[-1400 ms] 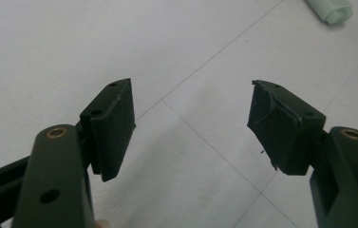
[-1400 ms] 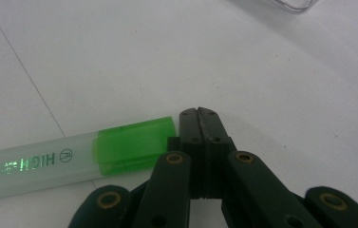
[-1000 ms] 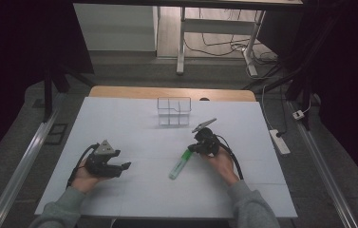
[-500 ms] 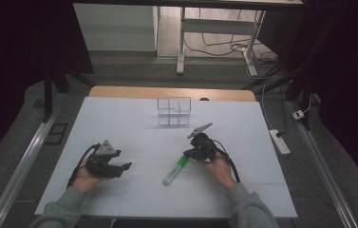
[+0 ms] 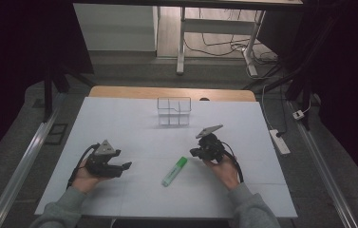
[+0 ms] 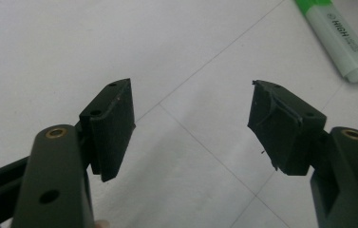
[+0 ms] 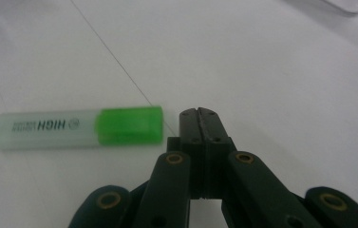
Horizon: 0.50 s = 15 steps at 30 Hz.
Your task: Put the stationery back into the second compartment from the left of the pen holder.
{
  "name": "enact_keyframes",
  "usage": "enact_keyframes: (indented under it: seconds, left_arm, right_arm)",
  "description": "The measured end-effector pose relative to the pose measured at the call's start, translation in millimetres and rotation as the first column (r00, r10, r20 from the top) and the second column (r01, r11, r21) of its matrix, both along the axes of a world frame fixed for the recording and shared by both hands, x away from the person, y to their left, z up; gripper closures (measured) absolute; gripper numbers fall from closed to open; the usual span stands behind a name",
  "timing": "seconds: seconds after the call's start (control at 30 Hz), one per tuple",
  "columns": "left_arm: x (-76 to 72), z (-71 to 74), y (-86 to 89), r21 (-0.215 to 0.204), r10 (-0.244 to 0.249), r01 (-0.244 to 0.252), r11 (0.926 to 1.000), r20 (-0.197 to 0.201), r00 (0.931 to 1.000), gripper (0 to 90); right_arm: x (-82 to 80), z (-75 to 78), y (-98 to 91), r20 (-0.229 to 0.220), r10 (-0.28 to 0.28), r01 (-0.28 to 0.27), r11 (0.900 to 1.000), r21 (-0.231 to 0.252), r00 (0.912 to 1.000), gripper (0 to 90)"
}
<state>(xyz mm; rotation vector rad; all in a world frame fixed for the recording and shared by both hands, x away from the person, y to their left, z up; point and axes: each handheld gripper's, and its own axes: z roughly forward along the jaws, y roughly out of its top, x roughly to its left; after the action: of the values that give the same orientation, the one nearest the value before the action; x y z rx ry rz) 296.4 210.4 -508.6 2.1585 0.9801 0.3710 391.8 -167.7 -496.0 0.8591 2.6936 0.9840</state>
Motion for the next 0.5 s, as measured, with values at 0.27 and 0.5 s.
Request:
enact_keyframes:
  seconds: [0.27, 0.5]
  left_arm:
    - [1.5, -3.4, -5.1, 0.024, -0.022, 0.022, 0.9995, -0.016, 0.9996, 31.2]
    - [0.1, -2.0, -9.4, 0.021, -0.035, 0.035, 0.9992, -0.019, 0.9992, 31.3]
  right_arm:
    - [-25.4, 4.4, -43.1, 0.059, -0.072, 0.070, 0.9972, 0.024, 0.9957, 89.0]
    - [-46.7, 3.2, -78.9, 0.077, -0.108, 0.105, 0.9937, 0.041, 0.9912, 67.4]
